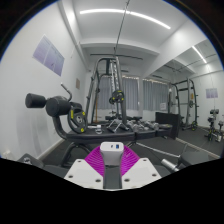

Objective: Unplug charger

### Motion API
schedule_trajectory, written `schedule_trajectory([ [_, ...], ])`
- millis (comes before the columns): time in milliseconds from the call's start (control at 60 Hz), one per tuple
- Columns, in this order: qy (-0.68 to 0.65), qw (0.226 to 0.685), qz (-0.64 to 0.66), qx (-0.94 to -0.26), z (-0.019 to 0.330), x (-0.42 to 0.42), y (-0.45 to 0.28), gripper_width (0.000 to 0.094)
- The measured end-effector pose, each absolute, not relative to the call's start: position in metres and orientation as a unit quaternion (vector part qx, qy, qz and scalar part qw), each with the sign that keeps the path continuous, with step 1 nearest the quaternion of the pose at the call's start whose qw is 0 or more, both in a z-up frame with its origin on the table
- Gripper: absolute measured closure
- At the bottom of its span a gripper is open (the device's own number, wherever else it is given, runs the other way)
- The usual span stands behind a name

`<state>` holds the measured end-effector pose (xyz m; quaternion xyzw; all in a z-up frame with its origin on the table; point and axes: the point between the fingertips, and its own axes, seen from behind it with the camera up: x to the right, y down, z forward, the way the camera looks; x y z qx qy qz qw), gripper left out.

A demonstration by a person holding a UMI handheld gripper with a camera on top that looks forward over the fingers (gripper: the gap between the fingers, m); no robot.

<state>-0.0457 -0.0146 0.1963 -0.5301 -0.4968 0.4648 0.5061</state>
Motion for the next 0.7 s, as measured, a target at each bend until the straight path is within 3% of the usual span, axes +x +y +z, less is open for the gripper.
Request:
schedule_trajectory([
  [133,-0.461,0.500,0.481,-0.553,0.264,-0.054,0.054,0.0770],
  [217,-0.480,0.505,0.450,-0.559,0.253,-0.043,0.100,0.0770],
  [317,-0.515,0.498,0.389,-0.579,0.195,-0.026,0.149,0.0770],
  [400,-0.548,0.465,0.345,-0.604,0.121,-0.011,0.171,0.0757],
  [517,-0.581,0.430,0.294,-0.625,0.051,0.000,0.180,0.0752],
  [600,-0.594,0.405,0.280,-0.636,0.013,0.003,0.182,0.0718],
  [700,-0.593,0.401,0.270,-0.644,-0.005,0.000,0.185,0.0646],
])
